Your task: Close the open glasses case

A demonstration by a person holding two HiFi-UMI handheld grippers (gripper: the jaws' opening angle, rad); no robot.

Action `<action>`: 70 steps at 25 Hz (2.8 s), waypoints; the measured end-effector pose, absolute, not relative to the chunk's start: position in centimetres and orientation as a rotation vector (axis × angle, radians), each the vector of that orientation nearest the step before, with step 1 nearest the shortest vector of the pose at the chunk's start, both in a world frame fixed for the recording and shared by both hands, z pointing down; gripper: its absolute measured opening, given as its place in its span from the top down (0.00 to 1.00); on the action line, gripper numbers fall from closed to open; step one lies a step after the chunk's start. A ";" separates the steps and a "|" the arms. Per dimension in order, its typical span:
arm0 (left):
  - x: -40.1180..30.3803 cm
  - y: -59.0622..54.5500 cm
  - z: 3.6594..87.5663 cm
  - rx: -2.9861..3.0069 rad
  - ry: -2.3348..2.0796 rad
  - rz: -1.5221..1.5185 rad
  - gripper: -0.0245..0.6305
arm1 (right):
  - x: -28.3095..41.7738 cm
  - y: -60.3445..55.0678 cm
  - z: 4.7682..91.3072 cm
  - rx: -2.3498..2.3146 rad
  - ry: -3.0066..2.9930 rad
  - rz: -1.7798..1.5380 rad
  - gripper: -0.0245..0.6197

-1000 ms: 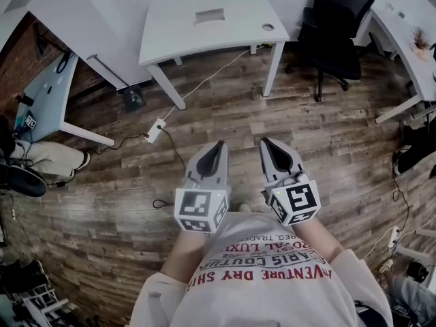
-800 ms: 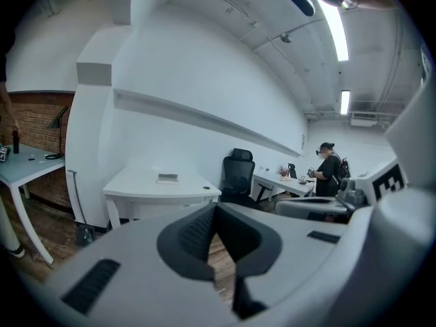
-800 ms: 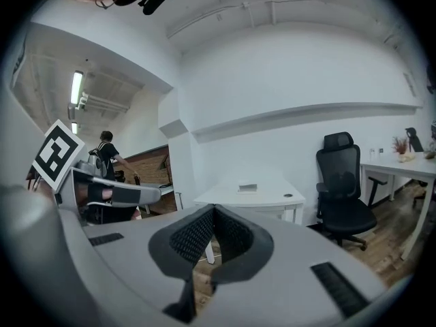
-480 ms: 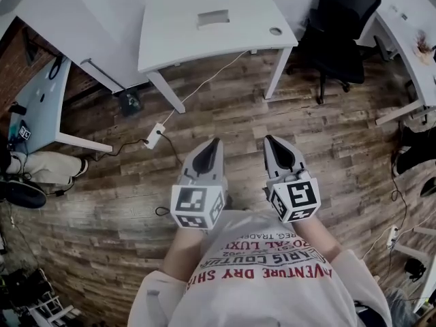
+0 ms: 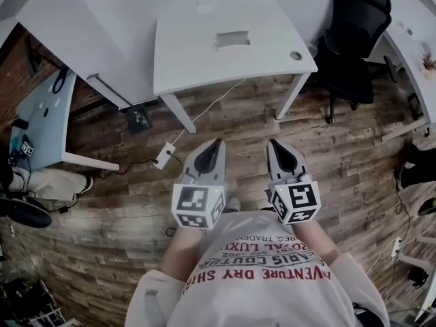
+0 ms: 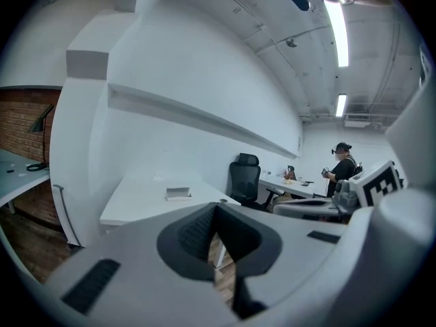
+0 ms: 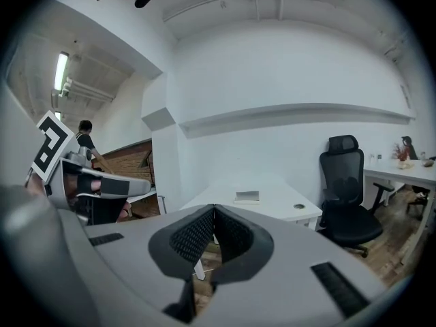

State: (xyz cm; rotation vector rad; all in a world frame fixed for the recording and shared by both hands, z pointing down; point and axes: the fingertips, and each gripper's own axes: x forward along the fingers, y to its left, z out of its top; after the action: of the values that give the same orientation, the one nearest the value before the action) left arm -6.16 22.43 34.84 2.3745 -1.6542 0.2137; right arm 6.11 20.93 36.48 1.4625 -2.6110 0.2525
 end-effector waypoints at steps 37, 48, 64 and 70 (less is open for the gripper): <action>-1.5 -11.0 39.0 2.024 -1.851 0.201 0.96 | 12.7 -16.9 38.5 1.159 -2.609 0.245 0.94; -1.6 -16.3 42.9 1.910 -1.812 0.242 0.96 | 13.4 -22.7 41.4 1.108 -2.574 0.331 0.94; -10.7 -27.6 47.5 1.913 -1.690 0.372 0.96 | 4.1 -33.3 44.1 1.131 -2.472 0.385 0.94; -12.6 -28.8 52.7 1.870 -1.587 0.468 0.96 | 1.8 -35.6 47.1 1.146 -2.407 0.438 0.94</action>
State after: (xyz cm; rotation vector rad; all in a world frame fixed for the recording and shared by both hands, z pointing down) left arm -12.57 -28.83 52.68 1.8704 -1.5869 0.4680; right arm 1.76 -35.60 47.06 1.1456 -2.4071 0.4378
